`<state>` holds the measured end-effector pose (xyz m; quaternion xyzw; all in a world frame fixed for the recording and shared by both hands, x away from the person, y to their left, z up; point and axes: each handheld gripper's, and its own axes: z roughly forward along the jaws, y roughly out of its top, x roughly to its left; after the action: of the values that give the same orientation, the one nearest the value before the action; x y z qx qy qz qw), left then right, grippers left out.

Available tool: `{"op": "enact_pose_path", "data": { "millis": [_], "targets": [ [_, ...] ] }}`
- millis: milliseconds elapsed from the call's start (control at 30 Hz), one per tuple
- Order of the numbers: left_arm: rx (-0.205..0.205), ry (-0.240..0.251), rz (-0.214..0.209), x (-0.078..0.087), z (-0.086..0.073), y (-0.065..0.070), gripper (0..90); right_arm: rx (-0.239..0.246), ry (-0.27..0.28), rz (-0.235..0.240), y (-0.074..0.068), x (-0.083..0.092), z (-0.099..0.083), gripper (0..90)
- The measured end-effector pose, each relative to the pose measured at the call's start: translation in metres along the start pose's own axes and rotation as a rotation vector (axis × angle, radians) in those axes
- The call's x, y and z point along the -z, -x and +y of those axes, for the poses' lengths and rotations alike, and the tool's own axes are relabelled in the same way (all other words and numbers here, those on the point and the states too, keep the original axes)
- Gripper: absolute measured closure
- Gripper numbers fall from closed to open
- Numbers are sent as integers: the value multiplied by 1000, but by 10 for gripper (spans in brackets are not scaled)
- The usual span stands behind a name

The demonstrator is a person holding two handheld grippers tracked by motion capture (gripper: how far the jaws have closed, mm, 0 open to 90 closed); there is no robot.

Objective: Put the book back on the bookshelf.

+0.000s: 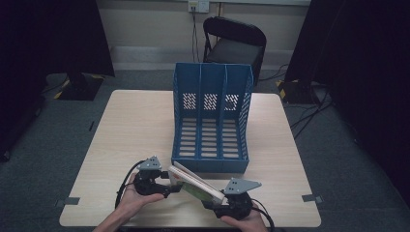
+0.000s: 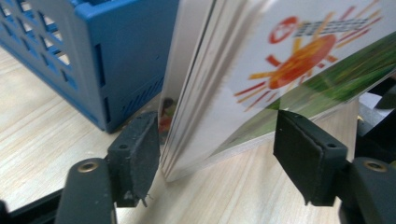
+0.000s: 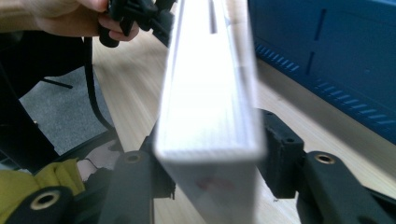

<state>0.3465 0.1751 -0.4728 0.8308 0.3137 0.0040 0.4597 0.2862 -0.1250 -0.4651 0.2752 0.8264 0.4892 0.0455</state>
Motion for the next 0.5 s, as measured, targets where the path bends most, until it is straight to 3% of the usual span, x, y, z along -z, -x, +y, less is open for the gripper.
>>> {"op": "enact_pose_path", "data": {
  "millis": [100,200,367,500],
  "targets": [
    [-8,-17,1,-3,0,1,316,3,-1,6,-2,-7,1,560],
    [-7,-16,6,-4,0,2,310,-24,-2,-1,0,-13,3,602],
    [10,-9,5,-4,1,0,321,17,-35,-19,3,-16,5,687],
    [14,-10,11,-4,1,0,350,-1,-17,-23,5,-16,2,675]
  ]
}}
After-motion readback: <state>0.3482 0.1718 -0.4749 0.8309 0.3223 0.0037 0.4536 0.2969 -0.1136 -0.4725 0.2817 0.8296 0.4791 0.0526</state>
